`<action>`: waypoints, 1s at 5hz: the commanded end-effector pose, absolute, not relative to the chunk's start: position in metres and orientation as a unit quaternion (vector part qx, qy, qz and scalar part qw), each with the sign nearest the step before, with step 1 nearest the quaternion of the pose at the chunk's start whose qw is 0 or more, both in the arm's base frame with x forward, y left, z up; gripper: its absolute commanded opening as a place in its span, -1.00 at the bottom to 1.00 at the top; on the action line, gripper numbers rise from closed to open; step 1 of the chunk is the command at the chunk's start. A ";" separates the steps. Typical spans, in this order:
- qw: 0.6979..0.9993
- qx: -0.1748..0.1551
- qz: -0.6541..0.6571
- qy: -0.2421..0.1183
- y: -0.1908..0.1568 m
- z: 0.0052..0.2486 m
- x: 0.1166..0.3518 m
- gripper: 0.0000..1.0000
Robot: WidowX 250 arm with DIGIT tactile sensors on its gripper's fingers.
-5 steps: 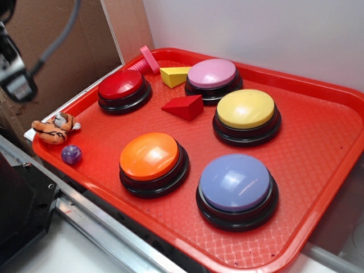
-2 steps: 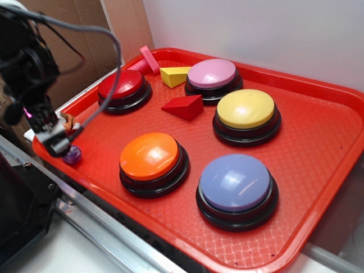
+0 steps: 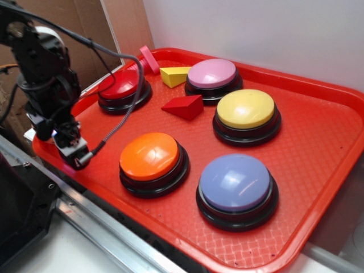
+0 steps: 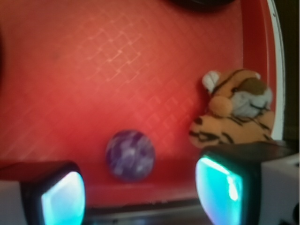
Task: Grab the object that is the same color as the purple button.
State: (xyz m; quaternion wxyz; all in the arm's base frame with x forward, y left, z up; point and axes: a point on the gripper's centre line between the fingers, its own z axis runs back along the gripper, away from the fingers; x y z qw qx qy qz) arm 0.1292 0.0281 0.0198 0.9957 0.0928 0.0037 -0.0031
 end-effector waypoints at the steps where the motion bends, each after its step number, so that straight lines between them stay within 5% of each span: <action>1: 0.997 0.081 0.013 0.007 0.033 0.004 0.132 1.00; 2: 0.997 0.075 0.019 0.011 0.032 0.002 0.130 -1.00; 4: 0.997 0.065 0.029 0.024 0.033 0.005 0.130 -1.00; 5: 0.996 0.071 0.042 0.034 0.035 0.035 0.137 -1.00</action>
